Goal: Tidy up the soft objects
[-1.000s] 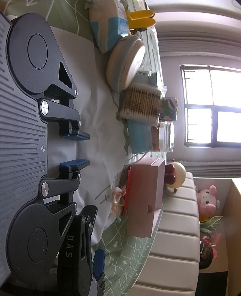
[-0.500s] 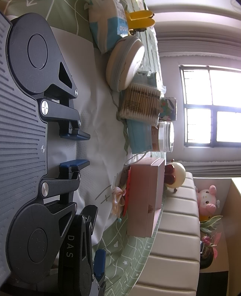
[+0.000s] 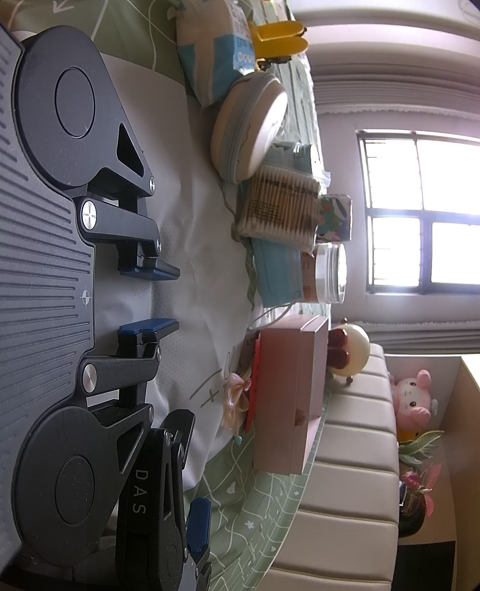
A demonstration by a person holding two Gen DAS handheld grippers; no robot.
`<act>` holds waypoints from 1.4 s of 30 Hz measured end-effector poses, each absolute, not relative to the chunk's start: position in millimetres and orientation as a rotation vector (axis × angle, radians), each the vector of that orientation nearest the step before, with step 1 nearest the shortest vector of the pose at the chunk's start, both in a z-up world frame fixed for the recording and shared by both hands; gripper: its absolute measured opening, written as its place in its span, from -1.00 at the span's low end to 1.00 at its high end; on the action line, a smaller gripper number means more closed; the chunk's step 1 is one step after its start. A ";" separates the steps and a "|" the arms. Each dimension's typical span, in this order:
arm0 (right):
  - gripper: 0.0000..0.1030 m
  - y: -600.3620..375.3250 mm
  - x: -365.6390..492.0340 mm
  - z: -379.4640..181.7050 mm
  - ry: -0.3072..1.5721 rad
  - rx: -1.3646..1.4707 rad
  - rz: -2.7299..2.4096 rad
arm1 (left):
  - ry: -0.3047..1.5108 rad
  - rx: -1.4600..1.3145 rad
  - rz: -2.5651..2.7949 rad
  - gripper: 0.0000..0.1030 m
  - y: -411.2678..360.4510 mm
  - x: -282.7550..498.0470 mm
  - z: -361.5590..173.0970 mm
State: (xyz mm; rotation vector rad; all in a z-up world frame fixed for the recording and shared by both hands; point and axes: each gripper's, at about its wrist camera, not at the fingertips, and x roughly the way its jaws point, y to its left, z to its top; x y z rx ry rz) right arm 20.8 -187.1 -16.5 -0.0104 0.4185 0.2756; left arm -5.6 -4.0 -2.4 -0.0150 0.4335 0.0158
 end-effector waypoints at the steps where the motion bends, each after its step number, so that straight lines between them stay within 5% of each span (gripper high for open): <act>1: 1.00 -187.2 20.8 -16.5 0.419 -0.010 0.276 | 0.433 -0.015 0.016 -0.47 -3.9 -5.6 -2.4; 17: 1.00 -187.6 20.9 -16.5 0.424 -0.003 0.275 | 0.433 -0.015 0.015 -0.47 -4.2 -5.9 -2.6; 25: 1.00 -185.2 42.2 2.8 0.621 -0.029 0.313 | 0.517 -0.070 -0.042 -0.50 12.6 4.7 13.8; 37: 1.00 -158.0 48.6 17.6 0.729 -0.127 0.365 | 0.365 -0.214 0.148 -0.48 188.8 -28.0 80.3; 42: 0.99 -123.8 34.4 27.8 0.683 -0.144 0.450 | 0.412 -0.522 0.120 -0.48 280.6 -24.7 73.3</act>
